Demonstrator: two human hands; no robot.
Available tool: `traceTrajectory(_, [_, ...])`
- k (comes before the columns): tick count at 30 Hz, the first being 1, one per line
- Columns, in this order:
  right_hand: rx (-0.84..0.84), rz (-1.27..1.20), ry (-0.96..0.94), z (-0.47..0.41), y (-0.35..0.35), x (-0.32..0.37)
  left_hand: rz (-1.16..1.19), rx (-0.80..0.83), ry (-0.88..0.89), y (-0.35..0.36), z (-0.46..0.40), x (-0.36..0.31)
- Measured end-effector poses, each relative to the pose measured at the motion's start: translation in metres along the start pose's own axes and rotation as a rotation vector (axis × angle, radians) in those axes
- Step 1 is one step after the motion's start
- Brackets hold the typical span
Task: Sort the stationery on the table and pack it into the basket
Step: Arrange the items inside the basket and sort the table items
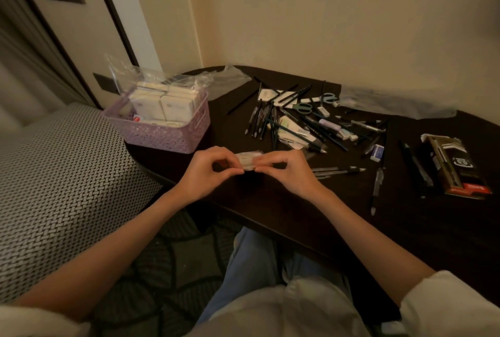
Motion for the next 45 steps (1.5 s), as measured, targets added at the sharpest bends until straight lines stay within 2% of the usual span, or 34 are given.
traceTrajectory(4, [0.03, 0.07, 0.052, 0.018, 0.005, -0.019, -0.001, 0.094, -0.055, 0.019, 0.021, 0.007])
traceTrajectory(10, [0.033, 0.193, 0.125, 0.03, 0.012, -0.035, -0.004, 0.141, -0.154, 0.033, 0.037, 0.011])
traceTrajectory(18, [-0.004, 0.134, 0.254, 0.028, 0.01, -0.038, -0.095, 0.132, -0.251, 0.041, 0.038, 0.013])
traceTrajectory(24, [-0.007, 0.225, 0.335, 0.02, 0.015, -0.038, -0.174, 0.127, -0.404, 0.048, 0.03, 0.015])
traceTrajectory(29, [-0.039, 0.261, 0.388, 0.018, 0.017, -0.035, -0.258, 0.131, -0.467, 0.051, 0.024, 0.013])
traceTrajectory(32, [-0.076, 0.248, 0.482, 0.017, 0.018, -0.034, -0.261, 0.145, -0.503, 0.053, 0.023, 0.014])
traceTrajectory(37, [0.033, 0.267, 0.617, 0.008, 0.019, -0.032, -0.261, 0.153, -0.582, 0.053, 0.023, 0.018])
traceTrajectory(40, [0.088, 0.196, 0.672, 0.005, 0.021, -0.029, -0.194, 0.148, -0.655, 0.053, 0.023, 0.023])
traceTrajectory(45, [0.075, -0.151, 0.732, 0.006, 0.022, -0.019, -0.075, 0.129, -0.725, 0.05, 0.023, 0.028])
Point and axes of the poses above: each hand's wrist, its own z-axis away from the middle knuckle, its own y-axis out of the palm, x = y × z, the point moved 4 cm from there along -z, towards the middle knuckle, and after that the axes turned 10 degrees about y, right-handed, at the moved point
